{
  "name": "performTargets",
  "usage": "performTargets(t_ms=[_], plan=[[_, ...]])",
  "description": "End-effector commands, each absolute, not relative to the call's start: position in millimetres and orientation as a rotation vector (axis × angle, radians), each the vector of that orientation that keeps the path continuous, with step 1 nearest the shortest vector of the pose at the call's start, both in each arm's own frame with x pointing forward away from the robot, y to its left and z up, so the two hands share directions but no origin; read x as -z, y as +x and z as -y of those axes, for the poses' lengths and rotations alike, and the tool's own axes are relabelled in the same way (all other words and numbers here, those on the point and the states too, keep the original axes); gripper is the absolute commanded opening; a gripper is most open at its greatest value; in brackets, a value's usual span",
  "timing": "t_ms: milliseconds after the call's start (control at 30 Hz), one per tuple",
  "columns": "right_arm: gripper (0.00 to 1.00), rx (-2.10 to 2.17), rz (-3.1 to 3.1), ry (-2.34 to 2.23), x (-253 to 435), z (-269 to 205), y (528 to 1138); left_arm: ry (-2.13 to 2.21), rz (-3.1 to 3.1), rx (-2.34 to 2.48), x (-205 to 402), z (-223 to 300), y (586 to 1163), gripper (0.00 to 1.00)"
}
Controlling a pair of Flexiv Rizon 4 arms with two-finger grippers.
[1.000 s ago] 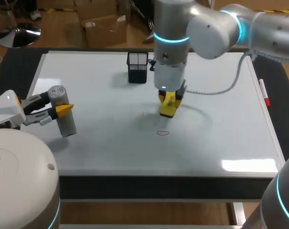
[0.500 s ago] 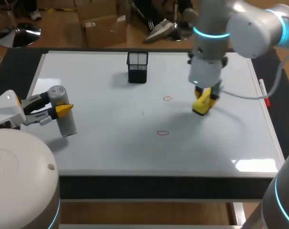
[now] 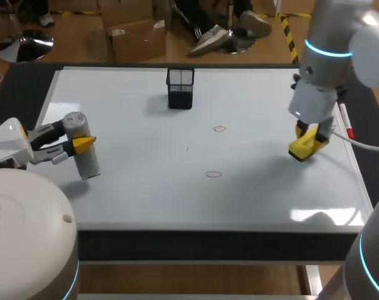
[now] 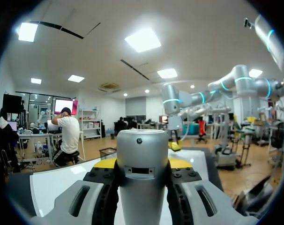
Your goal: Pick up the inspection probe, press it on each red-marked spot on the whiteboard one by one, put down the probe, pick up the eraser, and wipe off all the red marks.
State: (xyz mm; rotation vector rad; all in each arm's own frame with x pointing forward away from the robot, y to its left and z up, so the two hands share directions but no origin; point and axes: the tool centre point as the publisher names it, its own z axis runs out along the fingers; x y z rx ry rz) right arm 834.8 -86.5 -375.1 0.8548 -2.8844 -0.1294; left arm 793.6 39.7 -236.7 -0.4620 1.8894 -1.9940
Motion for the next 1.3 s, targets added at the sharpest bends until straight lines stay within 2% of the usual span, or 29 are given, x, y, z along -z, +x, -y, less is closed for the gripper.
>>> performTargets(t_ms=[33, 800, 1300], plan=[[0.00, 0.165, 2.967, 0.865, 371, 103, 816, -0.462, -1.889, 1.992, 235, -40, 793, 0.00], [0.00, 0.156, 2.979, 0.852, 371, 107, 816, -0.462, -1.889, 1.992, 235, -40, 793, 0.00], [0.00, 0.156, 2.979, 0.852, 371, 107, 816, -0.253, -1.963, 2.127, 207, 35, 805, 0.00]])
